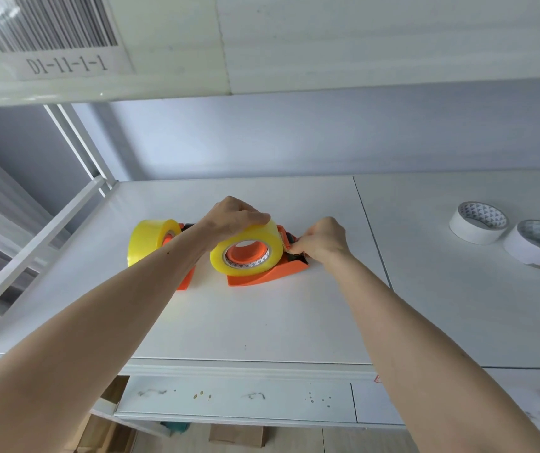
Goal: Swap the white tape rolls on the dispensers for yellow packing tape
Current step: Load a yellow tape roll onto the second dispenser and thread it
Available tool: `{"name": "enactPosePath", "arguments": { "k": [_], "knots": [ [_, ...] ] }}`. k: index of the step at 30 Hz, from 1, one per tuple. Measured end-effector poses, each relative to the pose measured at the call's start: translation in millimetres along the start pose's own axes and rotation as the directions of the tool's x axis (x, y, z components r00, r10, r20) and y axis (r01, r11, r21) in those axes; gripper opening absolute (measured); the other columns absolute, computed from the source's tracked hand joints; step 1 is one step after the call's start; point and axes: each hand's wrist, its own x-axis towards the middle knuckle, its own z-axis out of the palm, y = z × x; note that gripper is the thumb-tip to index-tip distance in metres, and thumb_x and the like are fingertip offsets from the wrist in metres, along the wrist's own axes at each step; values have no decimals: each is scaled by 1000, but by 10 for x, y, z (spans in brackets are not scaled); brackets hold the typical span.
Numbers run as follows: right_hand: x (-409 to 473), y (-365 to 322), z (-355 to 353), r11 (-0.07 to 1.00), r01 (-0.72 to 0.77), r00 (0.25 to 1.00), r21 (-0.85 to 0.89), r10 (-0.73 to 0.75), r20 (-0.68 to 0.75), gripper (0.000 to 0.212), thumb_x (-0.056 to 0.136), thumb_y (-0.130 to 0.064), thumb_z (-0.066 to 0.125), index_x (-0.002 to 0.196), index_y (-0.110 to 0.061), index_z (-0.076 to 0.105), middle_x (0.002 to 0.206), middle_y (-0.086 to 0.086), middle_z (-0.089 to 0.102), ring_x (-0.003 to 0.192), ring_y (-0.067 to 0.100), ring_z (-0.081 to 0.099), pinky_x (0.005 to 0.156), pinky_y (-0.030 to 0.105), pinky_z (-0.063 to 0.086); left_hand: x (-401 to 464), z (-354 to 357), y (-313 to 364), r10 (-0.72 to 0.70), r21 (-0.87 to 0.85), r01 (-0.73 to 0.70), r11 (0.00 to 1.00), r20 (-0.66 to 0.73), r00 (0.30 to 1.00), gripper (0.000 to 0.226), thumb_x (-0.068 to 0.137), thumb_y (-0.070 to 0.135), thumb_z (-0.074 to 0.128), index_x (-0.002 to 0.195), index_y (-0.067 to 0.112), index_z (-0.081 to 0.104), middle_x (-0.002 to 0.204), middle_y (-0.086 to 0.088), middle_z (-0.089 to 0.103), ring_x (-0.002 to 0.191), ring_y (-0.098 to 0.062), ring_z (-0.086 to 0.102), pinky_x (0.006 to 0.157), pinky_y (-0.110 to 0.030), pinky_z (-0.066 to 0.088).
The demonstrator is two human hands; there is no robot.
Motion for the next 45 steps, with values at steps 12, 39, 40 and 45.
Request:
{"name": "enactPosePath", "arguments": {
  "k": [12,39,40,45],
  "knots": [
    [244,83,122,993,26,995,118,-14,-96,48,72,-10,80,49,-13,37,56,8,48,55,23,53,54,30,43,-35,-69,-52,65,75,-71,995,68,996,36,81,41,61,100,17,81,106,-5,76,103,-28,67,97,-48,54],
    [308,-53,-76,930,330,929,-164,-288,232,12,84,-5,69,93,-6,76,87,9,70,79,22,63,62,24,46,-10,-54,-103,35,115,-36,993,13,999,58,87,49,63,74,-7,61,68,-8,48,68,-22,44,63,-40,39],
    [309,-80,-51,916,351,924,-193,-305,232,10,86,-7,68,92,-6,75,88,9,69,80,23,63,61,25,45,-24,-53,-100,29,102,-31,994,18,999,57,87,49,66,65,-2,51,63,-7,38,65,-22,36,61,-38,32],
    [420,-84,34,908,308,951,-285,-286,117,16,86,-1,57,79,0,72,88,16,73,88,35,69,69,33,52,-27,-77,-95,8,16,-9,1000,50,999,57,80,46,75,57,8,38,57,-2,23,57,-19,24,59,-37,23]
  ]
}}
